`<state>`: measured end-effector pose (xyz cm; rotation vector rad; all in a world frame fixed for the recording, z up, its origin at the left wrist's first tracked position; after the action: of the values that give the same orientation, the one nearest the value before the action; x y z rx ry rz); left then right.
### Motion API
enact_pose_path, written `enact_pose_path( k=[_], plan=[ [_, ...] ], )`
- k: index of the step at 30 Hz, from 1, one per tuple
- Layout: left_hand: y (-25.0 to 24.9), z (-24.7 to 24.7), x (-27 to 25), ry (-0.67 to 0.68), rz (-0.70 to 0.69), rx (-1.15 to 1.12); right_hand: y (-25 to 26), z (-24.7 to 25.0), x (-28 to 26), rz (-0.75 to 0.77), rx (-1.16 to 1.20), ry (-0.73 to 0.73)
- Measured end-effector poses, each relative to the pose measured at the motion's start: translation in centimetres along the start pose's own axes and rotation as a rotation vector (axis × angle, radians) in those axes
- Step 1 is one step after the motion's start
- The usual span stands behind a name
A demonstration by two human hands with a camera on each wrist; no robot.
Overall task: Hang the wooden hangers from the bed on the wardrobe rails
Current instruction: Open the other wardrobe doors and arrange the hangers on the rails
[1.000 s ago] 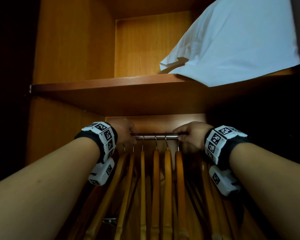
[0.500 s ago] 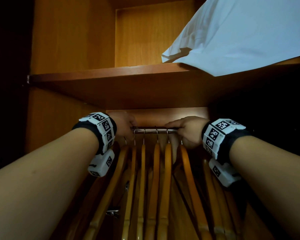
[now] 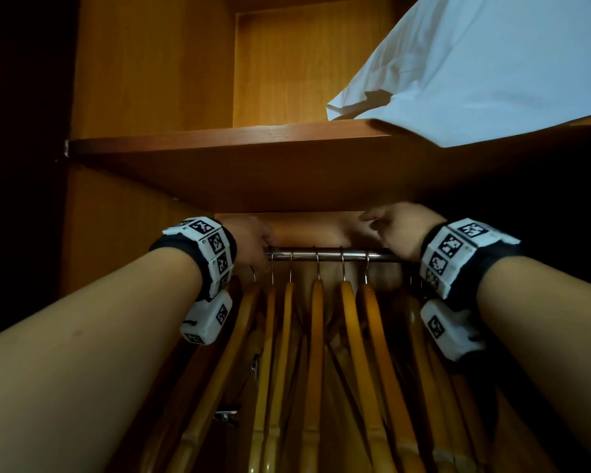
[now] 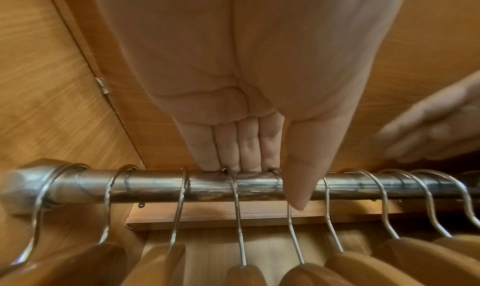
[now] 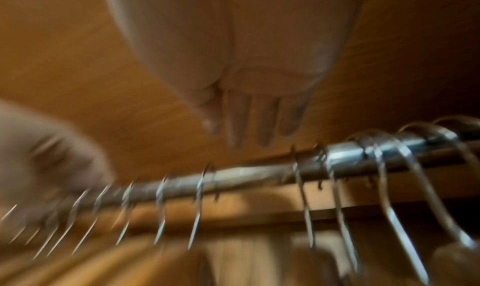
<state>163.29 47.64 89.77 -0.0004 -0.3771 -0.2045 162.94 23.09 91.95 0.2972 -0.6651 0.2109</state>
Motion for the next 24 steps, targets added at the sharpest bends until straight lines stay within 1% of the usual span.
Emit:
enact_pose_path(
  k=[2,4,6,9,12,14,17,21,24],
  plan=[
    [0.0,0.0,0.0,-0.004,-0.004,-0.011,-1.9,1.9,0.5,-0.093,-0.003,-0.071],
    [0.0,0.0,0.1,0.001,-0.003,0.003,-4.1,2.4,1.1,-0.187,-0.029,-0.059],
    [-0.1,-0.1,0.2,0.006,-0.004,0.022,-5.4,2.4,1.2,-0.234,-0.058,-0.007],
    [-0.1,0.0,0.2,-0.002,0.002,0.033,-5.4,1.6,0.8,-0.198,-0.131,0.128],
    [0.0,-0.1,0.1,-0.002,0.015,0.043,-4.1,0.8,-0.3,-0.095,-0.244,0.211],
    [-0.1,-0.1,0.1,-0.013,0.012,0.051,-3.7,0.7,-0.5,-0.048,-0.28,0.218],
    [-0.4,-0.2,0.2,0.008,0.003,0.08,-3.8,0.6,-0.5,-0.049,-0.28,0.234],
    [0.1,-0.5,0.5,0.043,0.023,0.056,-3.9,0.1,-0.4,-0.059,-0.283,0.263],
    [0.3,-0.4,0.4,0.028,0.015,0.032,-4.3,-0.1,-0.4,-0.057,-0.362,0.256]
  ],
)
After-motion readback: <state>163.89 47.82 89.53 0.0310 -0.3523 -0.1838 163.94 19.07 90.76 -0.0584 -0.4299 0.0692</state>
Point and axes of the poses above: each hand's wrist, its own x-axis towards the middle knuckle, its own z-axis out of the back of the hand, y = z × x, the point moved 9 cm from there along x, towards the middle knuckle, and after that the axes turned 6 degrees about -z, right-handed, at the moved point
